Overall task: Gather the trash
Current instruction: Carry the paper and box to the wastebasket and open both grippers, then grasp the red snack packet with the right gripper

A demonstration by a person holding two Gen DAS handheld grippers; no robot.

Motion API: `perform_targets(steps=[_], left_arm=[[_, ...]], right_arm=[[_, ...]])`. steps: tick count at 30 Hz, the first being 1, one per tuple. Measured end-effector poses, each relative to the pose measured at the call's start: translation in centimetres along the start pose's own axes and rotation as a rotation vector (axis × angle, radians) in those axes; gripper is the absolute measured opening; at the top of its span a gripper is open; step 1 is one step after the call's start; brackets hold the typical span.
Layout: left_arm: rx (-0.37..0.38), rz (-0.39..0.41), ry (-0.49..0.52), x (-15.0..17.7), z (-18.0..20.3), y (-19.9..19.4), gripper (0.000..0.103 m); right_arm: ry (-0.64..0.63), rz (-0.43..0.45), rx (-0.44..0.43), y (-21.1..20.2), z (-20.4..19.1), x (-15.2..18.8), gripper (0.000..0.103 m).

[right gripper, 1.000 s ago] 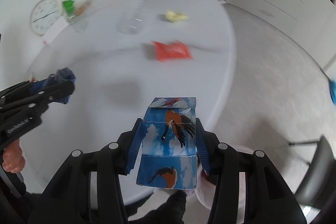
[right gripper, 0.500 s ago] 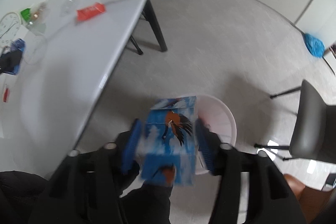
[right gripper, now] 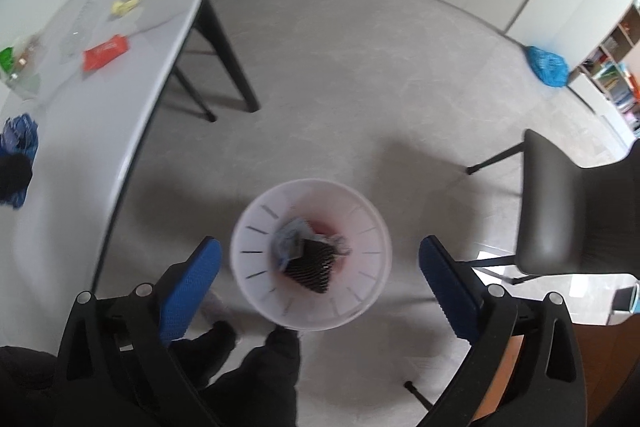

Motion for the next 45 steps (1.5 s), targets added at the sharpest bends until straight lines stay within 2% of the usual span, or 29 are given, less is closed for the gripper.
perform_targets(steps=[3, 5, 6, 7, 8, 10, 11, 22, 31, 37, 45], left_arm=[[0.033, -0.012, 0.035, -0.3, 1.4, 0.7, 0.035], [0.049, -0.018, 0.054, -0.5, 2.3, 1.0, 0.044], [0.048, -0.017, 0.061, -0.6, 2.5, 1.0, 0.058], [0.047, -0.013, 0.070, -0.7, 2.8, 1.0, 0.066], [0.046, -0.005, 0.080, -0.8, 3.0, 0.9, 0.078], [0.054, 0.015, 0.097, -1.0, 3.3, 0.5, 0.091], [0.058, 0.017, 0.100, -1.2, 3.5, 0.4, 0.093], [0.026, 0.017, 0.067, -1.0, 2.1, -0.2, 0.095], [-0.041, 0.059, -0.060, 0.0, -2.0, -2.5, 0.095], [-0.137, 0.109, -0.162, 0.9, -6.7, -4.9, 0.095], [-0.281, 0.136, -0.314, 3.6, -14.2, -8.4, 0.095]], right_arm=[[0.034, -0.003, 0.025, -0.1, 1.7, 0.1, 0.099], [0.057, -0.004, 0.041, -0.1, 2.8, 0.3, 0.099], [0.062, -0.004, 0.047, -0.2, 3.1, 0.4, 0.099], [0.071, -0.005, 0.054, -0.2, 3.5, 0.4, 0.099], [0.076, -0.005, 0.057, -0.2, 3.7, 0.5, 0.099], [0.086, -0.005, 0.060, -0.2, 4.0, 0.6, 0.099], [0.089, -0.006, 0.060, -0.2, 4.1, 0.6, 0.099], [0.050, 0.006, 0.033, -0.4, 2.2, -0.3, 0.100], [0.002, 0.034, -0.033, -1.1, -1.4, -2.2, 0.100], [-0.057, 0.083, -0.130, -2.0, -6.9, -4.9, 0.100], [-0.181, 0.115, -0.255, -1.3, -16.6, -9.3, 0.100]])
Point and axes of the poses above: each gripper's, at about its wrist camera, not at the fingertips, and y roughly the way its jaws point, z to its right, x to its underside, the point moved 3 cm from there along y, roughly the way its jaws point, and after that the axes turned 7 degrees about z, right-handed, at the moved point
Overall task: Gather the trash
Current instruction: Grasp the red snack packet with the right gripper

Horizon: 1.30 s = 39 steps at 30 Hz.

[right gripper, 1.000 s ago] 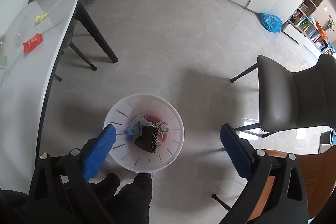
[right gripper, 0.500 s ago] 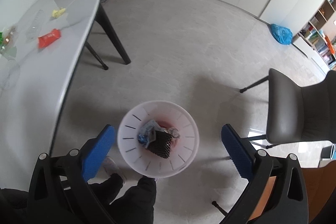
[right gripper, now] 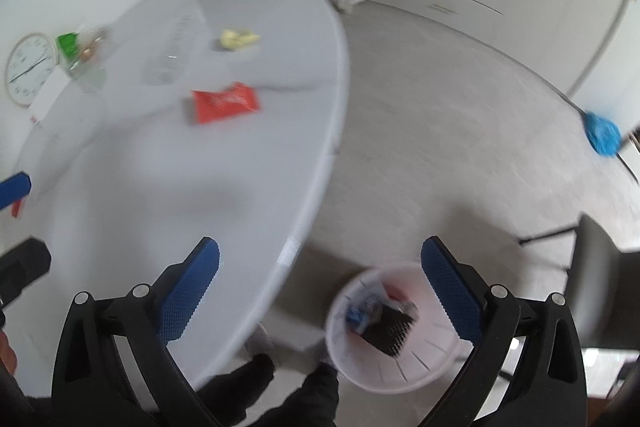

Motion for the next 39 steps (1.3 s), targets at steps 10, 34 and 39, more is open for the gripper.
perform_targets(steps=[10, 34, 39], left_arm=[[-0.092, -0.005, -0.150, 1.0, -8.6, -0.1, 0.095], [-0.016, 0.011, -0.185, -1.9, -17.0, 4.9, 0.095], [-0.024, 0.004, -0.218, -1.9, -17.4, 5.2, 0.095]], right_arm=[[0.099, -0.004, -0.086, 6.8, -5.5, -6.9, 0.100], [0.494, -0.137, 0.070, 14.6, -6.6, -8.4, 0.034], [0.475, -0.120, 0.045, 13.8, -6.0, -7.9, 0.033]])
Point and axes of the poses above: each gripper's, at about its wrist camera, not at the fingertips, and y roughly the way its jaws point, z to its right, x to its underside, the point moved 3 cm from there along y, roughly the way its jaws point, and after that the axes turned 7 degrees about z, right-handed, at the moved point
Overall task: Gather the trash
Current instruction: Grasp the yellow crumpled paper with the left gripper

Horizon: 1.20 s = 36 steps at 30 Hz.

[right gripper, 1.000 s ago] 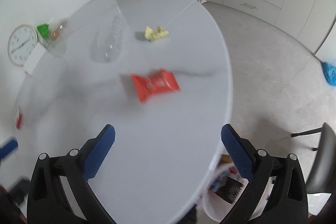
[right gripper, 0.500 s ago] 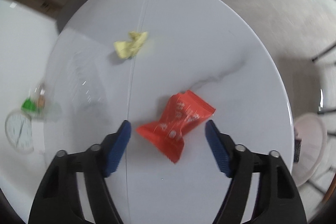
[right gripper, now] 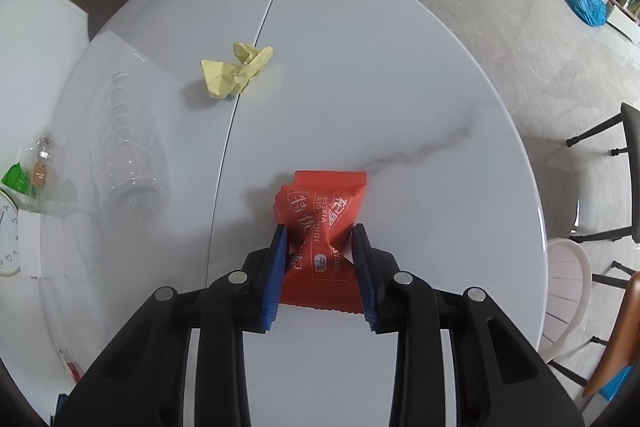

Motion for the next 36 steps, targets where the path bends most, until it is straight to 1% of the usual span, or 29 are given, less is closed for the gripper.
perform_targets(steps=[4, 8, 11, 15, 18, 21, 24, 27, 30, 33, 35, 36], left_arm=[[-0.012, -0.009, -0.006, -0.5, 0.6, 0.9, 0.095], [-0.023, -0.014, 0.006, -2.0, 2.1, 2.4, 0.095], [-0.032, -0.015, 0.019, -3.4, 4.0, 3.8, 0.095], [-0.016, -0.013, 0.063, -5.5, 8.0, 6.1, 0.095], [0.010, -0.015, 0.060, -6.9, 11.2, 8.2, 0.095], [0.016, -0.019, 0.052, -8.1, 14.2, 10.8, 0.095], [-0.013, -0.020, 0.061, -9.1, 16.6, 13.7, 0.095], [-0.078, -0.034, 0.061, -10.0, 18.3, 17.5, 0.095], [-0.148, -0.048, 0.067, -10.4, 18.7, 20.4, 0.095], [-0.198, -0.059, 0.032, -11.0, 18.0, 22.6, 0.094], [-0.209, -0.070, 0.014, -11.3, 17.5, 23.7, 0.091], [-0.215, -0.078, 0.013, -11.4, 17.4, 24.3, 0.085]], right_arm=[[-0.020, 0.010, -0.036, -1.5, 0.8, -0.1, 0.033], [-0.099, 0.032, -0.068, -3.6, 1.7, 0.0, 0.033], [-0.155, 0.050, -0.084, -5.5, 3.1, -0.2, 0.033], [-0.211, 0.076, -0.085, -7.5, 5.1, -1.0, 0.033], [-0.243, 0.095, -0.085, -8.9, 6.9, -1.5, 0.033], [-0.259, 0.104, -0.082, -10.0, 9.2, -1.9, 0.033], [-0.251, 0.099, -0.082, -10.2, 11.4, -2.5, 0.033], [-0.229, 0.086, -0.090, -10.0, 13.4, -3.1, 0.033], [-0.202, 0.072, -0.097, -9.3, 15.0, -3.4, 0.033], [-0.171, 0.058, -0.105, -8.7, 16.4, -3.5, 0.033], [-0.155, 0.047, -0.111, -8.1, 17.3, -3.5, 0.033], [-0.150, 0.043, -0.111, -7.8, 17.4, -3.5, 0.033]])
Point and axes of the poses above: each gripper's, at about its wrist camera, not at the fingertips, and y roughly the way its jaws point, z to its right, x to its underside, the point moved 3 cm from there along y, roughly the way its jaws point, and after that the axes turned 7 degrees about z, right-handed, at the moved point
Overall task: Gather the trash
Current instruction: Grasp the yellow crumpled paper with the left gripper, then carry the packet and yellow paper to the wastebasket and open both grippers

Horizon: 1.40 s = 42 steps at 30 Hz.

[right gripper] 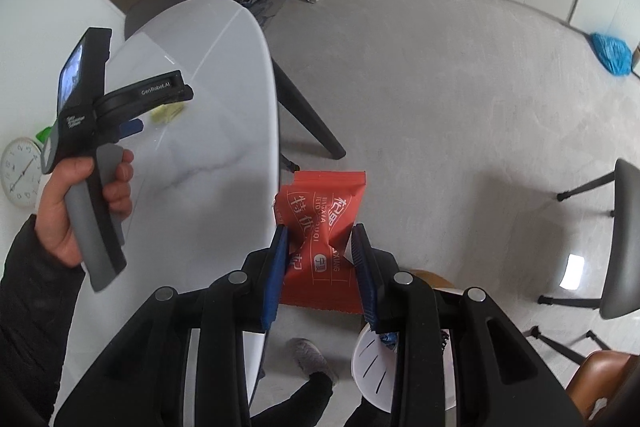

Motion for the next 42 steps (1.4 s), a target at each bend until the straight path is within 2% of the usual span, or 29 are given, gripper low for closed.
perform_targets(steps=[3, 4, 8, 17, 23, 25, 28, 33, 37, 38, 39, 41, 42], left_arm=[[0.000, -0.024, -0.009, -0.2, -0.2, 1.5, 0.071], [0.001, -0.026, -0.016, -0.2, -0.3, 1.7, 0.069], [0.001, 0.005, -0.022, -0.6, -0.5, 1.5, 0.052], [0.003, 0.007, -0.035, 0.6, -0.8, 0.0, 0.049], [0.059, 0.050, 0.042, 1.7, 0.7, -5.8, 0.049], [0.102, 0.060, 0.085, 3.1, 2.0, -8.4, 0.049], [0.179, 0.059, 0.150, 5.9, 4.0, -11.8, 0.050], [0.338, -0.011, 0.265, 12.9, 8.1, -16.3, 0.050], [0.378, -0.059, 0.343, 17.4, 10.6, -18.0, 0.050], [0.386, -0.072, 0.360, 18.3, 11.0, -18.2, 0.050], [0.395, -0.088, 0.382, 19.6, 11.7, -18.5, 0.050], [0.400, -0.113, 0.414, 21.3, 12.6, -18.9, 0.050], [0.398, -0.126, 0.440, 22.3, 13.3, -19.0, 0.050]], right_arm=[[0.014, -0.009, -0.007, 0.4, 0.6, 0.2, 0.033], [0.016, -0.012, -0.008, 0.5, 0.5, 0.2, 0.033], [0.017, -0.020, -0.018, 1.0, 0.7, -0.3, 0.033], [-0.005, -0.005, -0.029, 0.5, 0.4, -0.5, 0.033], [-0.034, 0.028, 0.013, -2.0, 1.2, 1.0, 0.033], [-0.039, 0.024, 0.037, -3.0, 2.1, 2.3, 0.033], [-0.044, -0.020, 0.103, -4.2, 4.7, 6.0, 0.033], [-0.003, -0.116, 0.152, -3.8, 8.5, 12.7, 0.034], [0.044, -0.166, 0.154, -2.4, 10.7, 16.7, 0.035], [0.051, -0.190, 0.154, -1.5, 11.2, 17.8, 0.039], [0.058, -0.214, 0.152, -0.8, 11.6, 18.6, 0.053], [0.067, -0.222, 0.162, -0.1, 12.3, 19.8, 0.068], [0.073, -0.223, 0.170, 0.0, 12.6, 20.1, 0.072]])
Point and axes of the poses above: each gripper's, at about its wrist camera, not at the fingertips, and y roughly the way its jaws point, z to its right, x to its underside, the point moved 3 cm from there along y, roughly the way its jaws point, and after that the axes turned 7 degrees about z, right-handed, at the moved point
